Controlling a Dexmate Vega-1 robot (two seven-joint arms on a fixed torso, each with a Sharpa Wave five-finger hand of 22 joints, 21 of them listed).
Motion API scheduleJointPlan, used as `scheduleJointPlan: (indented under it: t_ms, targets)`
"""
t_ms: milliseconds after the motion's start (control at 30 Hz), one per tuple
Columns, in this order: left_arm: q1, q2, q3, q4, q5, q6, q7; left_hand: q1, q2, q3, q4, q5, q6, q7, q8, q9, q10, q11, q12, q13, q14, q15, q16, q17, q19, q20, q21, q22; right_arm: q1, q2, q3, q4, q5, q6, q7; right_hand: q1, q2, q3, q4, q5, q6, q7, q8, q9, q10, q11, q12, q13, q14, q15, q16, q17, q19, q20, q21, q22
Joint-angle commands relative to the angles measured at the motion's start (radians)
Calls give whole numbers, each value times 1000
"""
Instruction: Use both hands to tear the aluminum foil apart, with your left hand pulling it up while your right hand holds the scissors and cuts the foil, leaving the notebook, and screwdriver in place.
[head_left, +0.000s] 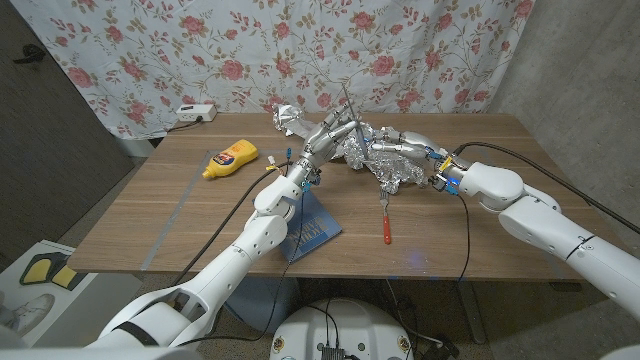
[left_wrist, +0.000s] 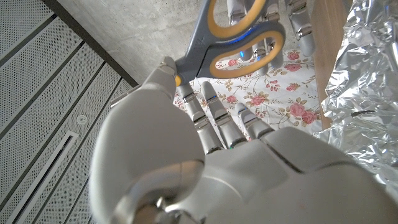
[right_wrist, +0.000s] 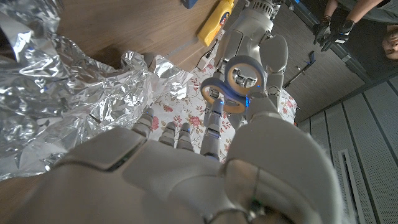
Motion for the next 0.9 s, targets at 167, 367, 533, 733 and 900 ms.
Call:
scheduleJointPlan:
  t_ms: [167,367,533,733,900]
  targets:
    - [-15,-9,1,27,-13,3,-52,-2,10,1,6,1,2,2,-1,3,16,-7,117,227,10,-21,1,6,-1,-1,3,2,7,12,-7,17,8,13,13,26,10,16,2,10,11,-19,2,8,3,-23,8,-2,-102,-22,8,-1,15,-4,5,1]
    - [-19,-14,-1,37,-19,1,-64,-3,11,2,7,1,3,1,-2,3,16,-8,118,228,9,-19,-1,5,-1,0,3,2,14,17,-14,18,7,10,19,33,15,19,2,11,18,-19,5,10,6,-21,9,-5,-100,-20,9,-2,18,-1,6,0]
    - [-19,-17,-4,41,-22,1,-69,-4,12,3,7,1,6,-2,-2,3,15,-8,117,228,10,-20,-2,6,-2,0,3,2,21,18,-19,18,4,8,26,38,15,21,2,11,21,-20,6,11,5,-21,9,-7,-100,-18,9,-2,20,0,5,0]
    - [-19,-16,-6,44,-21,1,-71,-4,12,2,7,1,10,-3,-2,3,15,-8,117,228,10,-21,-2,7,-2,0,3,2,23,21,-20,23,15,12,35,43,13,22,0,10,21,-21,6,12,4,-18,9,-10,-100,-17,9,-2,22,1,5,0]
    - [-26,-23,-5,57,-22,-1,-80,-5,12,3,8,1,12,-3,-2,3,15,-8,117,229,10,-20,-4,7,-3,0,3,2,30,29,-26,39,31,20,59,48,9,22,0,9,22,-19,6,14,4,-17,9,-12,-99,-14,9,-2,23,3,5,0]
